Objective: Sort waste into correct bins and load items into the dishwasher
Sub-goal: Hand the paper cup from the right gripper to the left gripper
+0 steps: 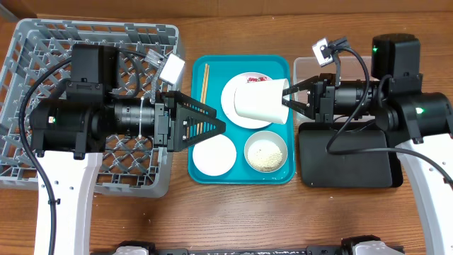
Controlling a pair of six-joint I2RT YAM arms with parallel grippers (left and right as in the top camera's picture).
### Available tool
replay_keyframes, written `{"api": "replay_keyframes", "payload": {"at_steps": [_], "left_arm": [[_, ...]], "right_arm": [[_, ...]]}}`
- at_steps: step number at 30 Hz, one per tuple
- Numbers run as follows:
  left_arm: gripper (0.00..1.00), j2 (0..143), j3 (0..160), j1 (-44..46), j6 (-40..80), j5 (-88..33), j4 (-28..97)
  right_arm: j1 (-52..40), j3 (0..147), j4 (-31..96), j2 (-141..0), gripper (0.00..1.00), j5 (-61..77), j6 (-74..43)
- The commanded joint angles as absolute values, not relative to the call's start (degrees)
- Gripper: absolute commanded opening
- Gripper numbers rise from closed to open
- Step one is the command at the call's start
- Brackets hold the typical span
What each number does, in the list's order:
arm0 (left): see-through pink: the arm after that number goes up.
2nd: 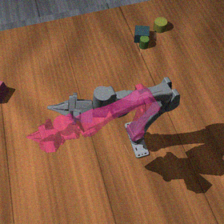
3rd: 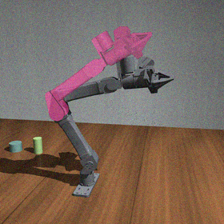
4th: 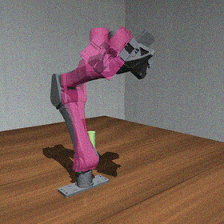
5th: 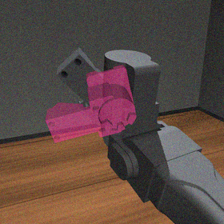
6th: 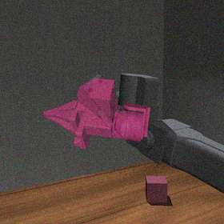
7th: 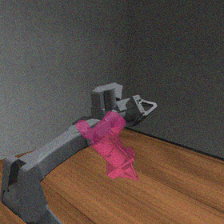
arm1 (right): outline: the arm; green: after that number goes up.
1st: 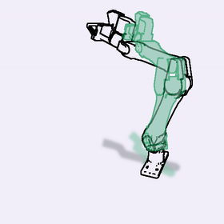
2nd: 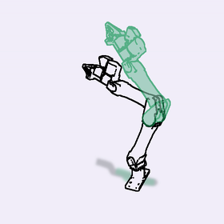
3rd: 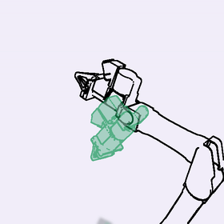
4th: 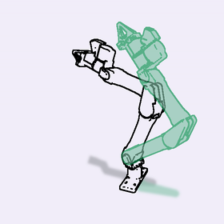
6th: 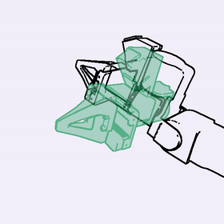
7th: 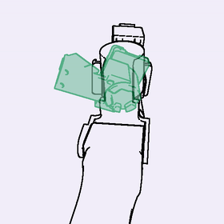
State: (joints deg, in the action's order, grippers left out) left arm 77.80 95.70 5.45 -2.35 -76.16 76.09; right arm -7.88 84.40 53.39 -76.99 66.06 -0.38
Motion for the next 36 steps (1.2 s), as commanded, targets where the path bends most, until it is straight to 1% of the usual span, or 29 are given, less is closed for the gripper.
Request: {"api": "replay_keyframes", "payload": {"at_steps": [1,5,9,13,16,20,26,28,32,33,34,35,36], "left_arm": [[1.00,77.2,95.6,5.3,-5.8,-75.7,76.3],[1.00,77.2,95.6,5.3,-6.1,-76.1,76.2],[1.00,77.2,95.6,5.3,-7.4,-78.7,76.2],[1.00,77.2,95.6,5.3,-9.0,-82.7,76.2],[0.95,77.2,95.6,5.7,-9.0,-82.9,76.3],[0.93,77.2,95.6,7.8,-9.1,-85.5,76.2],[0.80,77.2,95.6,10.3,-9.1,-85.6,76.1],[0.78,77.2,95.6,10.2,-9.1,-85.3,76.1],[0.78,77.2,95.6,9.7,-9.0,-84.9,76.0],[0.78,77.2,95.6,9.6,-9.1,-84.9,76.0],[0.78,77.2,95.6,9.5,-9.0,-84.7,75.9],[0.77,77.2,95.6,9.4,-9.0,-84.5,75.9],[0.73,77.2,95.6,9.3,-9.0,-84.1,75.8]], "right_arm": [[-8.6,85.1,52.7,-74.7,0.04,69.6,0.3],[-12.1,85.1,51.9,-74.7,0.04,71.1,0.3],[-17.2,85.1,47.3,-74.7,0.04,71.1,0.0],[-21.4,85.1,41.5,-74.9,0.04,71.0,-3.1],[-23.3,85.1,38.3,-75.0,0.04,70.3,-3.9],[-23.8,85.1,35.0,-75.0,0.04,68.5,-7.4],[-23.8,85.1,34.1,-75.1,0.04,67.6,-7.5],[-23.8,85.1,34.1,-75.1,0.04,67.6,-7.6],[-23.8,85.1,34.1,-75.1,0.04,67.6,-7.6],[-23.8,85.1,34.1,-75.1,0.08,67.6,-7.6],[-23.8,85.1,34.1,-75.1,0.18,67.5,-7.5],[-23.8,85.1,34.1,-75.1,0.38,67.5,-7.5],[-23.8,85.1,34.1,-75.1,0.49,67.3,-7.6]]}}
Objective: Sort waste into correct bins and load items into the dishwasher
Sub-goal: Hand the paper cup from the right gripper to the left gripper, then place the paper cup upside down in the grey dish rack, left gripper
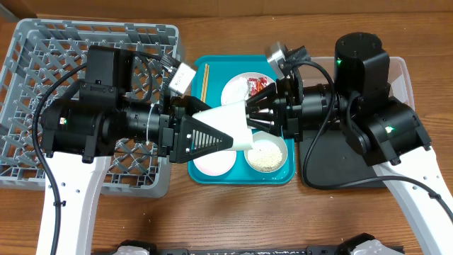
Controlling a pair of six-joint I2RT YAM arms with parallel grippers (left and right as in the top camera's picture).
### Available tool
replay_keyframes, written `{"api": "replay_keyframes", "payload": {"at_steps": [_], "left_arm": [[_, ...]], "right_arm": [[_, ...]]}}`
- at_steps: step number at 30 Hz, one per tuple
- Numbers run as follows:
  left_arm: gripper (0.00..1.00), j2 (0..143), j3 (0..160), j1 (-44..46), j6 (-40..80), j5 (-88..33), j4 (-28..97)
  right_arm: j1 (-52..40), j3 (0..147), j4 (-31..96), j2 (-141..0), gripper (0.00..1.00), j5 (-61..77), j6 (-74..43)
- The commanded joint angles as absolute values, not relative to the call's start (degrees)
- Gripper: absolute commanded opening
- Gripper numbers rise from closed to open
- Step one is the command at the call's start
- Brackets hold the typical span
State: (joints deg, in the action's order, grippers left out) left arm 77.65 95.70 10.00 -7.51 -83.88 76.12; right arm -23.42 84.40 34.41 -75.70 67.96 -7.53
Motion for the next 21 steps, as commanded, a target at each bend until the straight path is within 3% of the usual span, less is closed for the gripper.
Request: {"api": "replay_keyframes", "payload": {"at_steps": [1,4,11,16,21], "left_arm": [[0.70,77.2,95.6,9.3,-9.0,-83.8,75.8],[0.61,77.2,95.6,9.1,-8.9,-81.3,75.8],[0.58,76.1,95.8,5.2,-2.5,-70.9,75.9],[0.61,73.2,96.4,-3.2,4.0,-50.5,81.0],[0.63,72.3,96.4,-6.5,11.4,-17.8,89.5]], "right_arm": [[-23.8,85.1,34.1,-75.1,0.56,66.9,-7.6],[-23.2,85.1,34.3,-75.0,0.70,64.6,-9.3],[-18.4,85.1,41.8,-74.7,0.76,55.1,-10.7],[-16.3,85.1,54.6,-74.7,0.77,43.0,-10.7],[-17.7,85.1,64.3,-74.8,0.78,33.1,-10.7]]}}
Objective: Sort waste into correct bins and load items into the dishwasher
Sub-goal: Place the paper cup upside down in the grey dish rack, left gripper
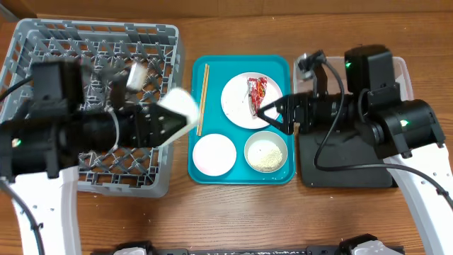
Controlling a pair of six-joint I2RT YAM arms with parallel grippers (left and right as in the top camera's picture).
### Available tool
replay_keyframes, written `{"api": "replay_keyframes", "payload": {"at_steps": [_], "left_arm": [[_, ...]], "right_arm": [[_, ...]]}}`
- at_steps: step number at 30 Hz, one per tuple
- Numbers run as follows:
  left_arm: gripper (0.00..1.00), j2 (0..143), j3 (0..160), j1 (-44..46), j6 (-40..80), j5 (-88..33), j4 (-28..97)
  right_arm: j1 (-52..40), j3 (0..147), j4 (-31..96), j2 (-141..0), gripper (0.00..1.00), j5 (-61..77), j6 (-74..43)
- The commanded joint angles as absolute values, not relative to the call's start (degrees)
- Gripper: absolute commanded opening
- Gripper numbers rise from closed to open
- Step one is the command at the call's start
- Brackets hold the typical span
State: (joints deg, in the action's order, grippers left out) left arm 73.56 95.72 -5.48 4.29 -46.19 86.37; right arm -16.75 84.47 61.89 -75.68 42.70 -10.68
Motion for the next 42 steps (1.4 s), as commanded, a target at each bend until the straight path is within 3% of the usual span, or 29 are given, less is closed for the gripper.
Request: {"api": "replay_keyframes", "payload": {"at_steps": [1,5,12,21,27,31,33,38,42], "left_arm": [[0.63,72.4,96.2,-6.5,12.6,-12.7,90.7],[0.65,72.4,93.4,-6.3,16.6,0.0,94.0],[0.69,72.5,83.7,-6.4,19.5,4.3,92.6],[0.70,74.8,69.9,-6.4,23.0,9.6,81.4],[0.71,79.7,65.4,-6.4,22.9,6.8,75.4],[0.65,83.1,65.1,-6.4,19.3,-6.6,71.4],[0.66,83.6,65.1,-6.3,19.3,-7.7,71.2],[0.73,84.0,65.0,-6.4,19.5,-5.8,71.6],[0.86,84.0,65.0,-6.4,20.7,-5.8,73.5]], "right_arm": [[-18.1,85.1,65.6,-75.0,0.79,31.7,-10.7],[-19.7,85.1,68.1,-76.0,0.79,30.0,-10.7],[-20.6,85.1,68.5,-77.5,0.80,30.0,-10.7],[-20.6,85.1,68.8,-77.5,0.80,30.0,-10.7],[-20.6,85.1,69.4,-77.5,0.80,30.0,-10.7],[-20.6,85.1,69.6,-77.5,0.81,30.0,-10.7],[-20.6,85.1,69.8,-77.5,0.80,30.0,-10.7],[-20.6,85.1,69.8,-77.5,0.81,30.0,-10.7],[-20.6,85.1,69.8,-77.5,0.81,30.0,-10.7]]}}
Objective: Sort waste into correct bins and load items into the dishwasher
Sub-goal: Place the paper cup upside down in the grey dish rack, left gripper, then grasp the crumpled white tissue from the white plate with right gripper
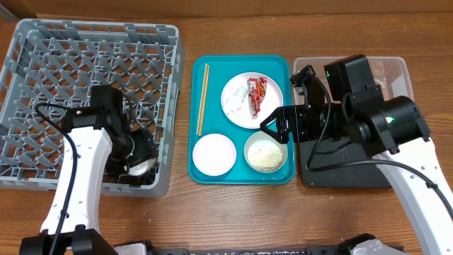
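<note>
The white paper cup [144,168] lies low in the front right corner of the grey dish rack [42,85]. My left gripper [136,159] reaches down onto it; the wrist hides its fingers. My right gripper [272,126] hangs open over the teal tray [241,65], between the white plate [235,103] and the bowl of rice [266,154], holding nothing. A red wrapper [255,92] lies on that plate. Wooden chopsticks [202,99] rest along the tray's left side, and a small empty white dish [214,154] sits at its front left.
A clear bin [393,67] stands at the back right, with a black bin [354,173] in front of it, both partly under the right arm. The rack's grid of pegs fills the left side of the table.
The left arm has gone from holding the cup above the rack's right edge to reaching down into the rack's front right corner, cup beneath it. The right gripper shifted slightly toward the bowl, still open.
At first my right gripper held the cup over the plate while the left stood open beside the tray. Then both grippers met on the cup above the tray. After that the left alone carried it over the rack, and now it sits low in the rack.
</note>
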Controlling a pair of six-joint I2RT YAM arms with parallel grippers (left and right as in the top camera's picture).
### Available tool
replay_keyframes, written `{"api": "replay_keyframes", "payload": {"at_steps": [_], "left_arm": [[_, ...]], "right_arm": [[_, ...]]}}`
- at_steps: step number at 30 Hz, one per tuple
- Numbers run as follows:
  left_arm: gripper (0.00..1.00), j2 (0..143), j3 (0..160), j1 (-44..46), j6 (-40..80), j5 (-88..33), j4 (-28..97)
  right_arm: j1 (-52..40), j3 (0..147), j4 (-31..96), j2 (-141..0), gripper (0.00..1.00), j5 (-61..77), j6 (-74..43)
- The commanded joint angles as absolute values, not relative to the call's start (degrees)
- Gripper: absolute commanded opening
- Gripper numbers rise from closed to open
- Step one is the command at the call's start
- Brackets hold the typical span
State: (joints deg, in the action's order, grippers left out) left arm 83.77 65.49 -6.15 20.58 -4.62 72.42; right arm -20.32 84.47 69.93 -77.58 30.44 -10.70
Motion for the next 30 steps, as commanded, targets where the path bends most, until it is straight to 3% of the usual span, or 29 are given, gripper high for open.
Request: {"api": "replay_keyframes", "payload": {"at_steps": [1,4,12,16,22,30], "left_arm": [[0.93,84.0,65.0,-6.4,20.8,-6.0,73.8],[1.00,84.0,65.8,-6.5,20.8,-7.2,74.8],[1.00,83.6,80.2,-6.2,18.4,-8.2,83.3],[0.88,81.3,90.1,-4.0,12.8,-12.9,85.2],[0.95,70.4,99.6,1.8,9.7,-9.6,80.0],[1.00,56.3,99.6,3.2,6.2,-10.6,76.9]], "right_arm": [[-20.6,85.1,69.8,-77.5,0.81,30.0,-10.7],[-20.6,85.1,69.9,-77.5,0.81,30.0,-10.7],[-20.6,85.1,70.6,-77.5,0.81,27.9,-10.7],[-20.6,85.1,69.3,-77.5,0.81,27.8,-11.8],[-21.5,85.1,61.5,-78.2,0.80,27.0,-18.4],[-31.9,85.1,54.7,-90.6,0.77,7.5,-20.8]]}}
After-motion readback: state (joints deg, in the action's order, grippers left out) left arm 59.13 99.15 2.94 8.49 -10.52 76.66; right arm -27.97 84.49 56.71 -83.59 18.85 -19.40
